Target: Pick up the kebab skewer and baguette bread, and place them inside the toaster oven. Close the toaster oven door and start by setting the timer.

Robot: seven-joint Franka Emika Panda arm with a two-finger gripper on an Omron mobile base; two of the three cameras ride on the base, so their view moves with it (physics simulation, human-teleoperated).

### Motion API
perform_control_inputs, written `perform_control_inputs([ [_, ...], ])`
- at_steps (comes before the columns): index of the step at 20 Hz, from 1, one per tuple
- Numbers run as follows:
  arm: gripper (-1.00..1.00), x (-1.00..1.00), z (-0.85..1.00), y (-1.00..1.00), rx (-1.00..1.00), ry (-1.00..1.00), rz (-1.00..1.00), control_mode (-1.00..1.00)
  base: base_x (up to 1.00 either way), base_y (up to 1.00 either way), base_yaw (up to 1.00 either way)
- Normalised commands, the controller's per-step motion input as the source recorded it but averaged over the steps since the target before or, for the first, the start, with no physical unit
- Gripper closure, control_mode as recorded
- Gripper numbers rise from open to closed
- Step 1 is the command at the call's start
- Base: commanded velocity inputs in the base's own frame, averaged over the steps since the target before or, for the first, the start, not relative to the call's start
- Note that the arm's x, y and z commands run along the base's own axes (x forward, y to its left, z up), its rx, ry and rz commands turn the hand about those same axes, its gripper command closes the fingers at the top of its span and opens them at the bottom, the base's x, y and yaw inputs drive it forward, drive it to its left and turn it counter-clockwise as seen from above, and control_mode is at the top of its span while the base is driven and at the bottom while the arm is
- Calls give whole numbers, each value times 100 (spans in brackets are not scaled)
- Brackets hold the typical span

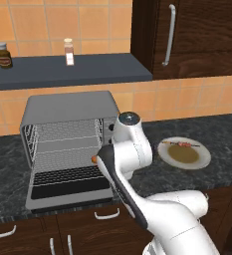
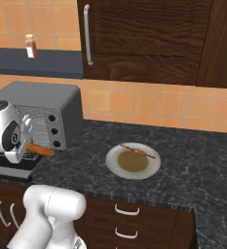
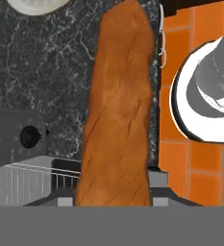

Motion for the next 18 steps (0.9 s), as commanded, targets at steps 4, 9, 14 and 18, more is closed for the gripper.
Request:
perform_control_inputs([
  [4,100,8,48,100,0,-11,-7,-100,0,0,0],
  [9,100,39,11,80,0,-11,-3,-100,0,0,0],
  [14,100,48,-7,39,0,-8,0,-100,0,0,0],
  [18,100,55,-38,4,0,-16,0,-100,0,0,0],
])
